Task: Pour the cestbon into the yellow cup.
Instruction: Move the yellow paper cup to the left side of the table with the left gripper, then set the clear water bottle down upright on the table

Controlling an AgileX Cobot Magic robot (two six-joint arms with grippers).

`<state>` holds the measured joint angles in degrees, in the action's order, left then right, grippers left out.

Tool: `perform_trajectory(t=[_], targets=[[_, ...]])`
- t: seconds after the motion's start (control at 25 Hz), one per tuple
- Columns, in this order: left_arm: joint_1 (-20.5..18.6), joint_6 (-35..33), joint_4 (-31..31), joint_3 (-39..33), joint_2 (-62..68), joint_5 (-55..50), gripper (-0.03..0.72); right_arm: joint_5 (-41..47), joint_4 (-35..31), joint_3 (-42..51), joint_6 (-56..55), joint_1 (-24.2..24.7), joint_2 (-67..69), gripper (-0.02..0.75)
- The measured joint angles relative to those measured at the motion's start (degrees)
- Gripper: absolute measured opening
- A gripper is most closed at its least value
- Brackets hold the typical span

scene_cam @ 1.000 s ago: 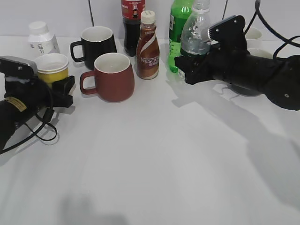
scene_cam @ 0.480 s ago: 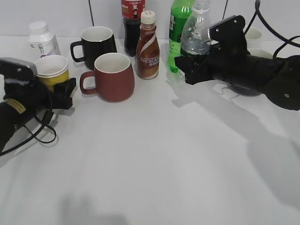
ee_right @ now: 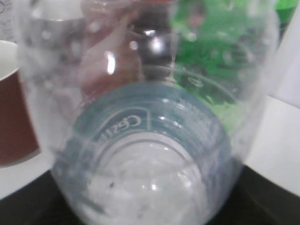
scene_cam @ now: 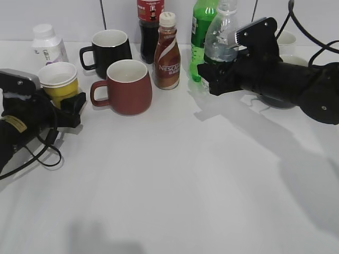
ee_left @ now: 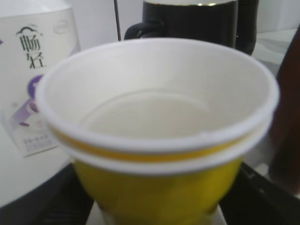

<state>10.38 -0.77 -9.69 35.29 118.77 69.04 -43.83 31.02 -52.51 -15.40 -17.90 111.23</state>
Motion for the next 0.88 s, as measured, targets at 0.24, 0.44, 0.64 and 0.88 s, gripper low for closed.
perform_trajectory(t=[0.24, 0.44, 0.64, 0.88], targets=[[0.0, 0.0, 0.13, -2.51, -2.08, 0.0, 0.597, -0.07, -0.06, 0.0, 0.0, 0.0, 0.3, 0.468], [0.0, 0.0, 0.27, -4.8, -5.04, 0.06, 0.597, -0.69, -0.17, 0.0, 0.0, 0.0, 3.28, 0.468], [0.0, 0.0, 0.28, -6.98, -7.07, 0.06, 0.597, -5.25, -1.3, 0.0, 0.0, 0.0, 5.65, 0.468], [0.0, 0.0, 0.21, -10.38, -10.06, 0.21, 0.596, -7.34, -2.22, 0.0, 0.74, 0.0, 8.52, 0.468]])
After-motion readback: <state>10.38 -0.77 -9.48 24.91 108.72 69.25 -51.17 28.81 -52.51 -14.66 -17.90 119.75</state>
